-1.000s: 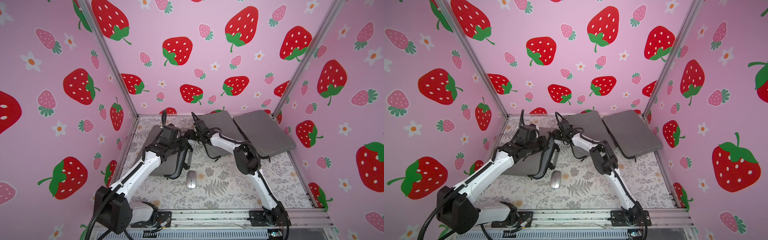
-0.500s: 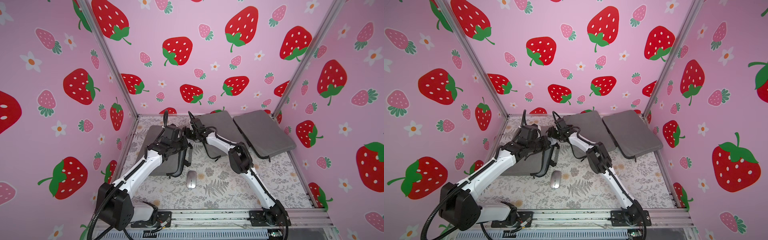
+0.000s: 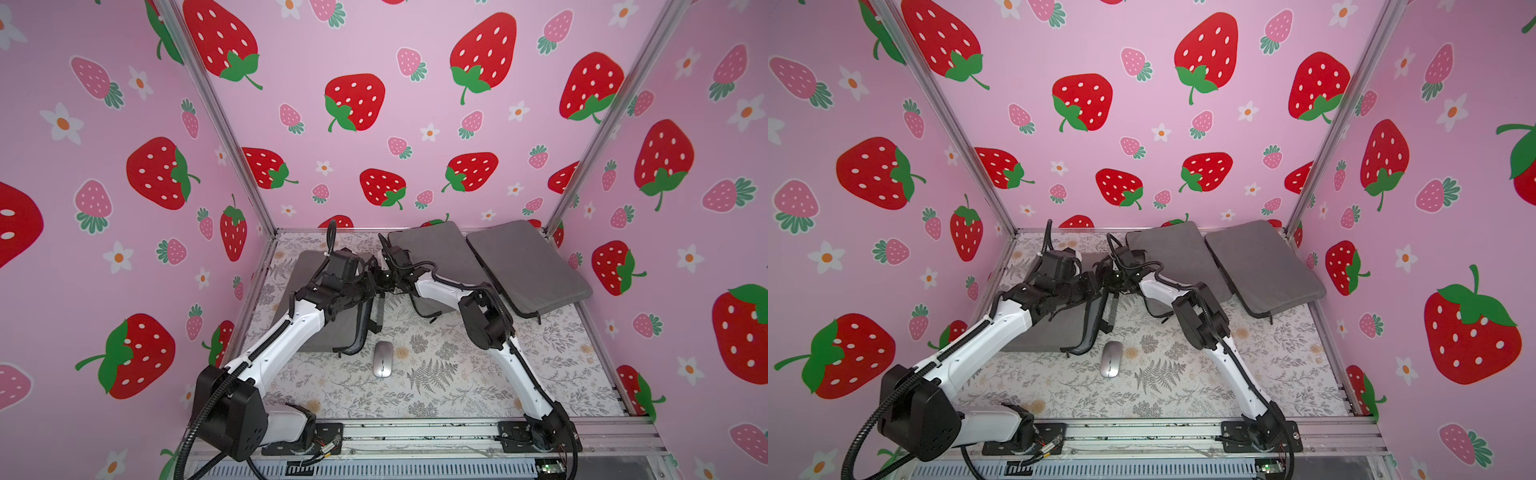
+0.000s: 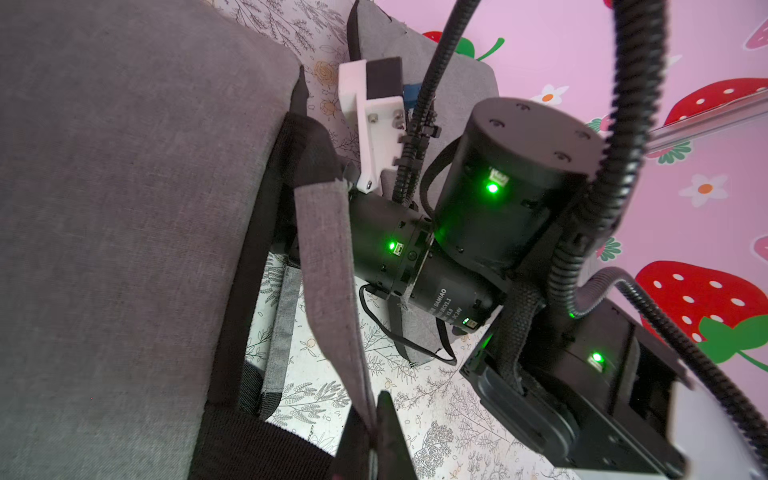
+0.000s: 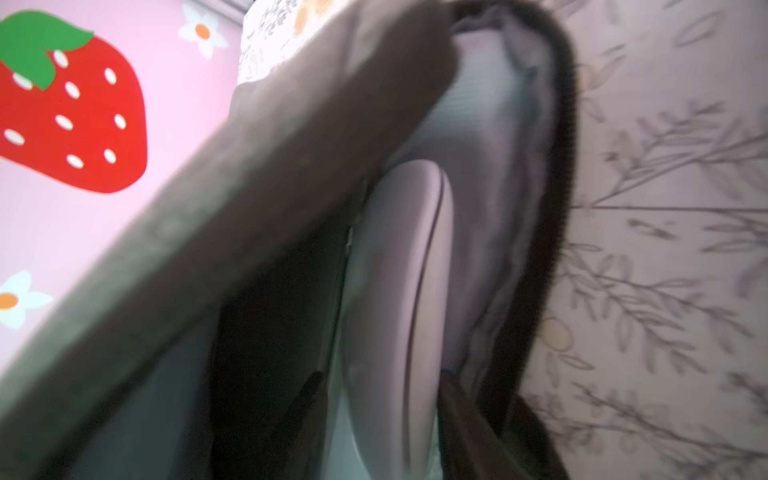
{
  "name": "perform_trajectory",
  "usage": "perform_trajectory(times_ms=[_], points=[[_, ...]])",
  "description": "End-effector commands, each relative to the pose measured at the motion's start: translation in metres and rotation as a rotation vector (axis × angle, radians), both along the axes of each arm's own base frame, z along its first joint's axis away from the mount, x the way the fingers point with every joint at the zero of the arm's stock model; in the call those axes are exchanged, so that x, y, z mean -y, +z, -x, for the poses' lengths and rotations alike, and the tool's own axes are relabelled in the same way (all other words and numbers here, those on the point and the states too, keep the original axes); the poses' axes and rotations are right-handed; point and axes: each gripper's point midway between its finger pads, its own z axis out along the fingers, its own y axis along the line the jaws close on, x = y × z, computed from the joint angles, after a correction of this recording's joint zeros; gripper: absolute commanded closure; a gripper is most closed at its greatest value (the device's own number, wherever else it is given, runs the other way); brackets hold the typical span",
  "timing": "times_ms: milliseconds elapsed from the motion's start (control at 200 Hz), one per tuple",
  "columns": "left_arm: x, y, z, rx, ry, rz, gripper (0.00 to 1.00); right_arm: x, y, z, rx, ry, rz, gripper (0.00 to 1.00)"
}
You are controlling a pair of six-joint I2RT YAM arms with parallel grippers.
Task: Put the mouse into the laptop bag
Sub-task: Place the mouse in the zippered laptop bag.
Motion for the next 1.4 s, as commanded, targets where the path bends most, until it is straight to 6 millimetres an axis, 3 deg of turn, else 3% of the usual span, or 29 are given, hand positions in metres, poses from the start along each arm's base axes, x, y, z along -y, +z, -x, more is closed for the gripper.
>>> perform_trajectory(times_ms=[0,200,315,540,610,715,790,1035,1121,1171,1246,1351,1391], points=[[0.006,0.017,-0.002,0.037,-0.019,0.02,1.0,-0.021,0.023,0.006,0.004,0.027,-0.082,0.58],[0.006,0.018,-0.002,0.045,-0.023,0.019,1.0,-0.026,0.013,0.011,-0.007,0.041,-0.056,0.57],[0.005,0.014,-0.002,0.034,-0.023,0.011,1.0,-0.009,0.006,0.009,-0.001,0.011,-0.011,0.5],[0.003,0.016,-0.002,0.038,-0.015,0.016,1.0,0.018,-0.002,0.006,0.019,-0.025,0.053,0.49],[-0.003,0.016,-0.004,0.047,0.01,-0.005,1.0,0.017,-0.007,0.004,0.019,-0.018,0.057,0.5],[-0.006,0.016,-0.004,0.045,0.015,-0.021,1.0,0.011,-0.016,0.001,0.0,0.019,0.048,0.62],[-0.006,0.019,-0.003,0.053,0.014,-0.017,1.0,0.005,-0.02,0.0,0.002,0.048,0.046,0.65],[-0.007,0.012,-0.006,0.042,0.021,-0.029,1.0,0.002,-0.032,-0.002,0.018,0.102,0.097,0.65],[-0.007,0.006,-0.007,0.026,0.022,-0.026,1.0,0.007,-0.035,-0.002,0.022,0.103,0.114,0.56],[-0.005,0.004,-0.008,0.016,0.015,-0.017,1.0,0.011,-0.034,-0.002,0.03,0.103,0.124,0.49],[-0.002,0.002,-0.009,0.014,0.006,-0.005,1.0,0.015,-0.027,0.001,0.042,0.119,0.135,0.49],[-0.004,-0.002,-0.009,0.018,0.017,-0.002,1.0,0.027,-0.002,0.008,0.091,0.133,0.142,0.49],[-0.006,-0.004,-0.01,0.014,0.026,-0.007,1.0,0.033,0.008,0.011,0.119,0.133,0.144,0.42]])
